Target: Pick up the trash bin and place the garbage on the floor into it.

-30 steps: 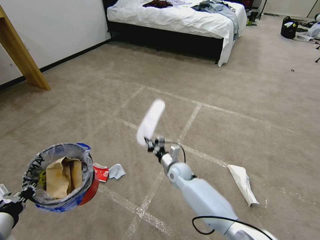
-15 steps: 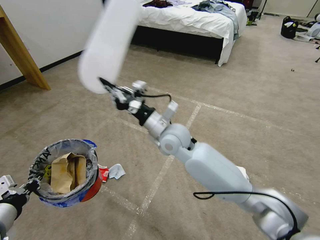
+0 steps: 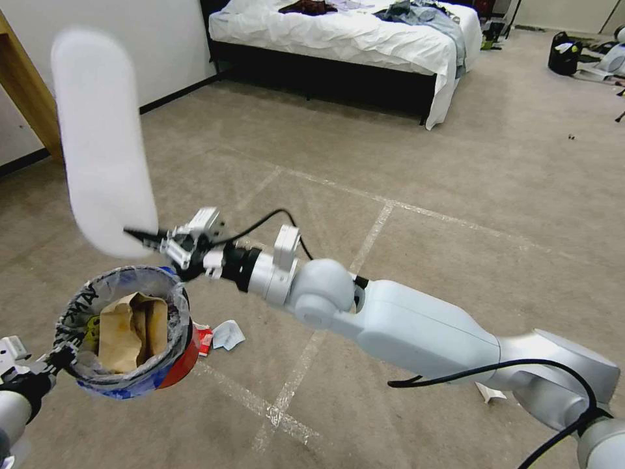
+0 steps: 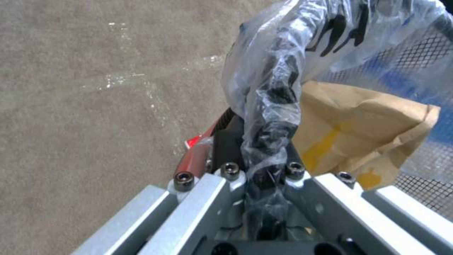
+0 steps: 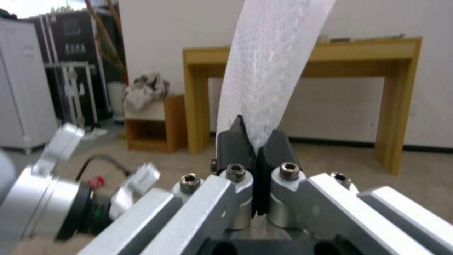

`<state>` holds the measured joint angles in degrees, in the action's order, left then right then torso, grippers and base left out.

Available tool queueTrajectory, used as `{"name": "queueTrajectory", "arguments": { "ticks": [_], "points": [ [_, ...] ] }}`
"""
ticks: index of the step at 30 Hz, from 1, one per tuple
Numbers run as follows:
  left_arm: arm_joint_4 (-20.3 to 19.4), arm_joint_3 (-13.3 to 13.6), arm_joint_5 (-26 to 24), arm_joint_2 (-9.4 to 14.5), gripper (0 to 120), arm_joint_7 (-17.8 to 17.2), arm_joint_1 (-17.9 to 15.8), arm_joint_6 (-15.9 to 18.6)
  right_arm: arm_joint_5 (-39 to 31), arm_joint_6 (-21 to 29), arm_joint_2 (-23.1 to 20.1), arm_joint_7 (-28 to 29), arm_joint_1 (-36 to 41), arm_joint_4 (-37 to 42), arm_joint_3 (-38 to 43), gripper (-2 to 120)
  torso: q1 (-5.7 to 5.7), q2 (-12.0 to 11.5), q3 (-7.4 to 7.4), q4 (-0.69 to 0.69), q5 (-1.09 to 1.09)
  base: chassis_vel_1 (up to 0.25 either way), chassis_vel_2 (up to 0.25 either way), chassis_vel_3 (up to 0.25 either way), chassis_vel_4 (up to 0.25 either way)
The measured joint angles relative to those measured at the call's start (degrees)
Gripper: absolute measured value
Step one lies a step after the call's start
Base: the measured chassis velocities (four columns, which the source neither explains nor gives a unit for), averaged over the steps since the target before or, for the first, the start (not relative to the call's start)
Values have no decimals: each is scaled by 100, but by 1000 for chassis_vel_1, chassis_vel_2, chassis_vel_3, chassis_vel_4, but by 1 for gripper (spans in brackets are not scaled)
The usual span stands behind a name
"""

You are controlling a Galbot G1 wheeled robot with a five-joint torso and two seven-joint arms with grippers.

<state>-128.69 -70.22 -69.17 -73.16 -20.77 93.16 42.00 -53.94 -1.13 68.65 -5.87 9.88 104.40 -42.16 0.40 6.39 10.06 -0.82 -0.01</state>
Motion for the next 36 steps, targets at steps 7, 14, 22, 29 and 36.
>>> {"name": "queueTrajectory", "arguments": {
  "ticks": [7,14,22,29,36],
  "points": [
    [2,-13,-56,33,1,-7,-25,1,241,-41,-131,33,-81,-192,-640,0,0,0,0,0,0,0,0,0,0],
    [-5,-14,-78,43,1,-11,-31,1,415,-90,-39,36,-34,-399,-913,0,0,0,0,0,1,0,0,0,0],
    [-30,-36,-107,43,1,-12,-25,0,620,-149,153,24,-46,-730,-1186,0,0,0,0,0,1,0,0,0,0],
    [-37,-37,-110,26,1,-12,-15,-1,740,-185,159,9,-47,-920,-1330,0,0,0,0,0,1,0,0,0,0],
    [-46,-28,-102,-2,1,-4,-7,-4,825,-195,165,3,-45,-1058,-1466,0,0,0,0,0,1,0,0,0,0]
  ]
}}
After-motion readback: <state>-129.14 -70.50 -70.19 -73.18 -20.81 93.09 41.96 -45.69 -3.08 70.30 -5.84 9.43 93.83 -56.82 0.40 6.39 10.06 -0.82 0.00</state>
